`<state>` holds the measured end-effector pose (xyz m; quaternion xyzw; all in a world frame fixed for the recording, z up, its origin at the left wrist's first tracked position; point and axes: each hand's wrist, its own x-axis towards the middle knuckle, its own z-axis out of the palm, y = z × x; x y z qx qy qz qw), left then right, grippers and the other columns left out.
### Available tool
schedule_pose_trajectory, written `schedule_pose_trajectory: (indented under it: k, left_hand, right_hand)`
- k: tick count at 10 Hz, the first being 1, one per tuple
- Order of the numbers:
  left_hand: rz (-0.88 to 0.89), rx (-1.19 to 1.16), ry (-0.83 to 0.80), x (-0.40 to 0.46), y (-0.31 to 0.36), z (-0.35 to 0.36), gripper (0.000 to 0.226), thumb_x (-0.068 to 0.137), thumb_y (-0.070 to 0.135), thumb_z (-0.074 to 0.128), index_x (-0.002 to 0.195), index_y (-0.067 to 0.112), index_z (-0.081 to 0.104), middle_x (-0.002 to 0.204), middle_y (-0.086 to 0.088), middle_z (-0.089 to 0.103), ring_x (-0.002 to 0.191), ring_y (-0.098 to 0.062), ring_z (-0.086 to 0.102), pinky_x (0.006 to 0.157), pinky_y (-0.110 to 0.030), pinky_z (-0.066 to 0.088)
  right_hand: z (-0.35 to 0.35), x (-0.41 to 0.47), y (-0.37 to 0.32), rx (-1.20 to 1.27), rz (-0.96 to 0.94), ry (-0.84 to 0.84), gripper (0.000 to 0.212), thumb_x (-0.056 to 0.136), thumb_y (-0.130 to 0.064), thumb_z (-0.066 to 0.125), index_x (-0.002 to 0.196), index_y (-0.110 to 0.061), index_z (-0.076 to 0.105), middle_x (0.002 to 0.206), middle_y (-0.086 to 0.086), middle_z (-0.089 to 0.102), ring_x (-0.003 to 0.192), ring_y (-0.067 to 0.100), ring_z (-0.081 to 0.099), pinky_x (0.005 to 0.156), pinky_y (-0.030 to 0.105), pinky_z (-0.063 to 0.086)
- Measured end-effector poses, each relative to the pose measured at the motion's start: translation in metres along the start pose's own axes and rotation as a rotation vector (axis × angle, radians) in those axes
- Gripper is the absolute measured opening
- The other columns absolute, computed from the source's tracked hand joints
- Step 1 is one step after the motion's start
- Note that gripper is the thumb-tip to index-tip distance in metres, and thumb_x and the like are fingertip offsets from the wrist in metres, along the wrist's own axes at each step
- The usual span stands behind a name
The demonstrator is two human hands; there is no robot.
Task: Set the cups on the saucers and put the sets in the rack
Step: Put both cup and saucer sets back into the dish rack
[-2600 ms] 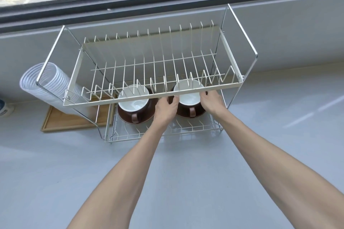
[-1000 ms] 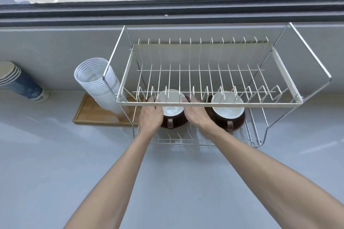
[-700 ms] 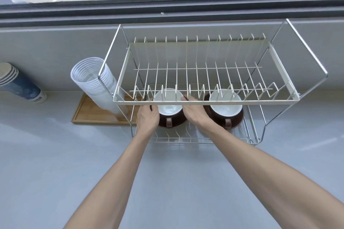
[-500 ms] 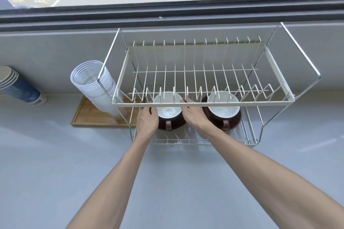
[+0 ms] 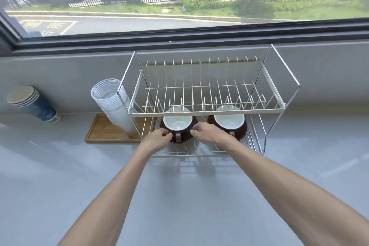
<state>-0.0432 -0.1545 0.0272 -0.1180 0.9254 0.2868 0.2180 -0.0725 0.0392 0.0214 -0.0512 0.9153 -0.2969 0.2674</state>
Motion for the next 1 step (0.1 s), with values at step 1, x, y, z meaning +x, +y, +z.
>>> schedule_pose_trajectory:
  k: [1]
  left_hand:
    - [0.026,0.075,-0.015,-0.0134,0.0037,0.0009,0.047,0.101,0.038,0.046,0.143,0.019,0.052,0.148,-0.008,0.054,0.136,-0.027,0.050,0.109,-0.034,0.041]
  right_hand:
    - [-0.0047,-0.0165,0.0008,-0.137,0.025,-0.051,0.047,0.100,-0.037,0.043,0.139,-0.012,0.054,0.144,0.013,0.055,0.130,0.033,0.053,0.108,0.043,0.043]
